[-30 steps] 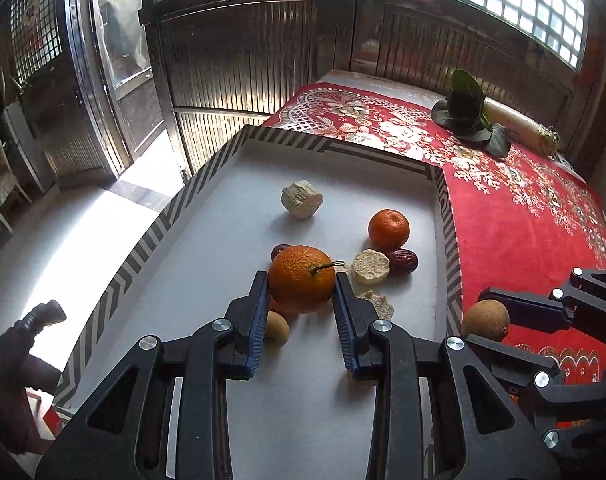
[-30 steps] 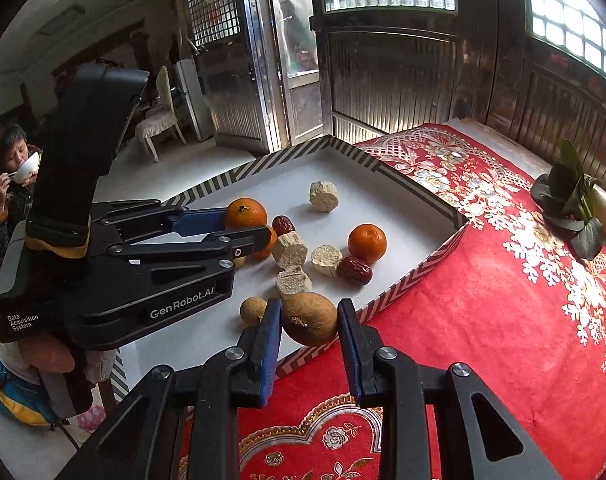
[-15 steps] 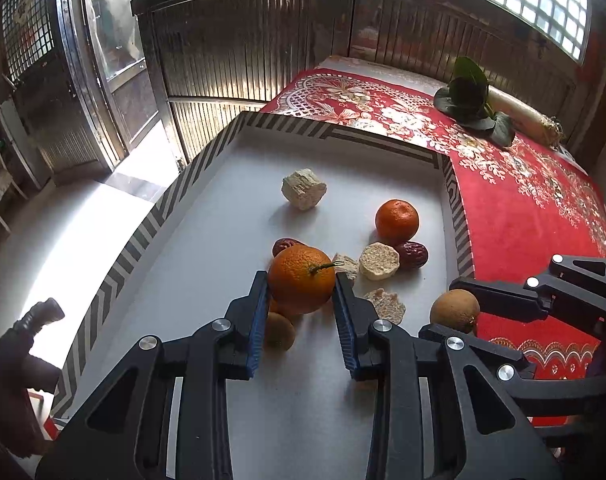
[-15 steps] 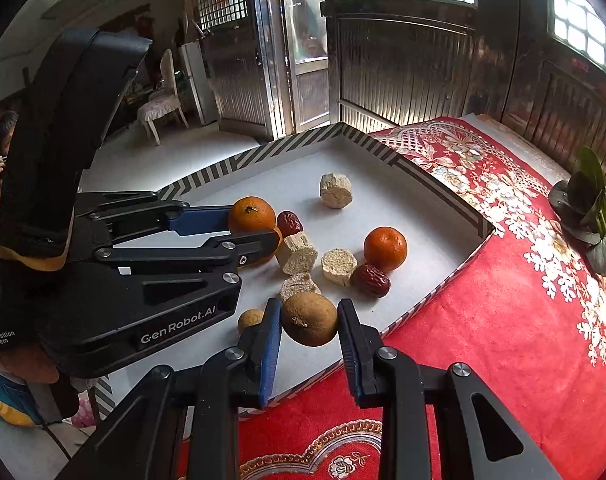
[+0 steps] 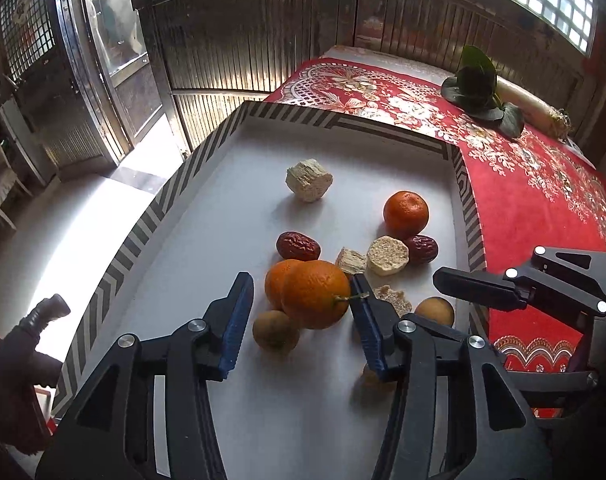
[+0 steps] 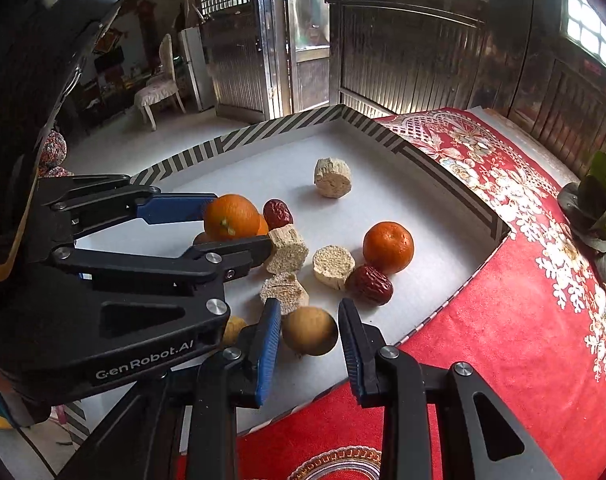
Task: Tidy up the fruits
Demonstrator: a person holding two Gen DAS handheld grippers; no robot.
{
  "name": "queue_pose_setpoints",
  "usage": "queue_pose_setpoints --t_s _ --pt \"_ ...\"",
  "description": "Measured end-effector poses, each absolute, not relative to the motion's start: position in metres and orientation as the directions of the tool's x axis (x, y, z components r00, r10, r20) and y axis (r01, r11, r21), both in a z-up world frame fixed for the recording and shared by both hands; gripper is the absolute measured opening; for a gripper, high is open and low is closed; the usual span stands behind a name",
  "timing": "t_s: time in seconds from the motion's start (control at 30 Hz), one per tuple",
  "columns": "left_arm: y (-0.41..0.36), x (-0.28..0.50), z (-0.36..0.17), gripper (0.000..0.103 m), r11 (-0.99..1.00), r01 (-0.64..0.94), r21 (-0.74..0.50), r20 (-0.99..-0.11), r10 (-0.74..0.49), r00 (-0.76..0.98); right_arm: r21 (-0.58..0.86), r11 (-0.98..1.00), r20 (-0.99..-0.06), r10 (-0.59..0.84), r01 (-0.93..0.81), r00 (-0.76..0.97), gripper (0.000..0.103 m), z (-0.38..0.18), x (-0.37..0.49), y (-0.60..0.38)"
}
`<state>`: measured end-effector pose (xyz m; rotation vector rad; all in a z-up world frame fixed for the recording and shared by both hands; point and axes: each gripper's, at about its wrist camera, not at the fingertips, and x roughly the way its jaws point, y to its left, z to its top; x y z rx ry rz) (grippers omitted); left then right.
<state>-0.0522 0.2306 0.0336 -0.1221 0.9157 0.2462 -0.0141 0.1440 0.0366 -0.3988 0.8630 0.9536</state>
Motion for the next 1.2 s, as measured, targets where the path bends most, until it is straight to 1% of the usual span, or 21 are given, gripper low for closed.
queue_pose_setpoints --t_s 0.03,0.07,0.1,0.27,0.47,0.83,1.2 --pt "0.231 -0.053 0.034 0.052 0.964 -0.264 0.0 -0.794 0.161 0.586 0.068 0.545 -0.787 0.545 -0.836 0.291 0.03 0.038 -0.015 0.143" --pt "0.231 -0.054 0.036 0.056 0.964 -0.267 -0.001 -0.792 0.162 0.589 0.071 0.548 -0.784 0.547 -0.833 0.293 0.03 0.039 -0.016 0.142" --pt "0.23 -0.055 0.037 0.057 0.963 -0.27 0.001 -0.788 0.167 0.593 0.071 0.554 -0.782 0.548 -0.829 0.299 0.032 0.041 -0.017 0.14" --pt "0.226 -0.061 0.046 0.057 0.96 -0.28 -0.005 -0.766 0.177 0.618 0.094 0.6 -0.747 0.57 -0.794 0.342 0.033 0.054 -0.024 0.126" --pt "0.218 -0.074 0.057 0.057 0.952 -0.306 -0.004 -0.72 0.209 0.661 0.077 0.649 -0.719 0.562 -0.757 0.409 0.037 0.063 -0.034 0.119" --pt "0.209 -0.088 0.064 0.057 0.944 -0.329 0.008 -0.681 0.246 0.69 0.09 0.68 -0.703 0.561 -0.727 0.438 0.044 0.066 -0.042 0.101" --pt "0.203 -0.097 0.07 0.057 0.942 -0.335 0.015 -0.643 0.266 0.718 0.096 0.703 -0.698 0.552 -0.705 0.455 0.045 0.065 -0.039 0.092"
